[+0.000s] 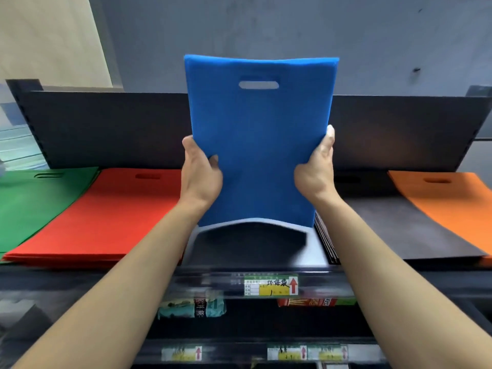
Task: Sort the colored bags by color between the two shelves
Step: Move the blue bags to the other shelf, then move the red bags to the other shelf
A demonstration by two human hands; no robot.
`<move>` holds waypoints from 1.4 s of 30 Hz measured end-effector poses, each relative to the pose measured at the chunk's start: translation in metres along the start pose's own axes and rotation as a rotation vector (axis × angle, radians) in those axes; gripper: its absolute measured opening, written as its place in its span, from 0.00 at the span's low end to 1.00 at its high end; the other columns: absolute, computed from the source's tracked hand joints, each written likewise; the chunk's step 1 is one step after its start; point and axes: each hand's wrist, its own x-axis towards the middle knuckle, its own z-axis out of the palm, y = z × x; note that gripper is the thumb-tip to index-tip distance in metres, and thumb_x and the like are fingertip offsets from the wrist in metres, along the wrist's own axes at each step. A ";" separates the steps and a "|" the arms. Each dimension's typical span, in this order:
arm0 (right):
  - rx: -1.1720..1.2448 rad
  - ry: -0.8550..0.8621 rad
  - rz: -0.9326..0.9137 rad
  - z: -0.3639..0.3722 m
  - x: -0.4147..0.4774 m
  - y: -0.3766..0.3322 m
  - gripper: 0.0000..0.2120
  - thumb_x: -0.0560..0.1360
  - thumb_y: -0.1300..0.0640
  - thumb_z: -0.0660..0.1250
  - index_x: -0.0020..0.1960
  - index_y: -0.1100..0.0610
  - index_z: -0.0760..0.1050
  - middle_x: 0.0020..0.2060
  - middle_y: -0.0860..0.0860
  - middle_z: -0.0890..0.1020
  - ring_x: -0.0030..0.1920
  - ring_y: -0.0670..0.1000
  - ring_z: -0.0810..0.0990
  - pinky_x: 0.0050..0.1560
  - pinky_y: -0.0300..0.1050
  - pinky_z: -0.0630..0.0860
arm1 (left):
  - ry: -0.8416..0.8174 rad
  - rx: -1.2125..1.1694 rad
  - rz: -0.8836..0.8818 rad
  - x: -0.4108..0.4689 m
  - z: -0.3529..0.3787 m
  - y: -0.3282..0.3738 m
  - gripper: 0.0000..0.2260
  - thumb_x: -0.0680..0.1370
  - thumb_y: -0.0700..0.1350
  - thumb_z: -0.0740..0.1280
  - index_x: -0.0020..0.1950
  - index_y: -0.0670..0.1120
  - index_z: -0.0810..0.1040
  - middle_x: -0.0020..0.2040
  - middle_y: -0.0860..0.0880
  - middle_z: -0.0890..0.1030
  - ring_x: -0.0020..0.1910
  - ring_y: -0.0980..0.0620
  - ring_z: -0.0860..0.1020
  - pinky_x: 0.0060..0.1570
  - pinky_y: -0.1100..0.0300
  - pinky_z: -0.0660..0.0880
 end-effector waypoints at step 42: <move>-0.686 -0.350 0.254 0.019 -0.015 0.061 0.09 0.75 0.71 0.55 0.40 0.61 0.68 0.45 0.57 0.71 0.41 0.55 0.69 0.31 0.43 0.65 | -0.578 0.536 -0.370 -0.016 0.031 -0.079 0.22 0.77 0.39 0.62 0.69 0.34 0.61 0.64 0.34 0.71 0.63 0.34 0.71 0.58 0.44 0.71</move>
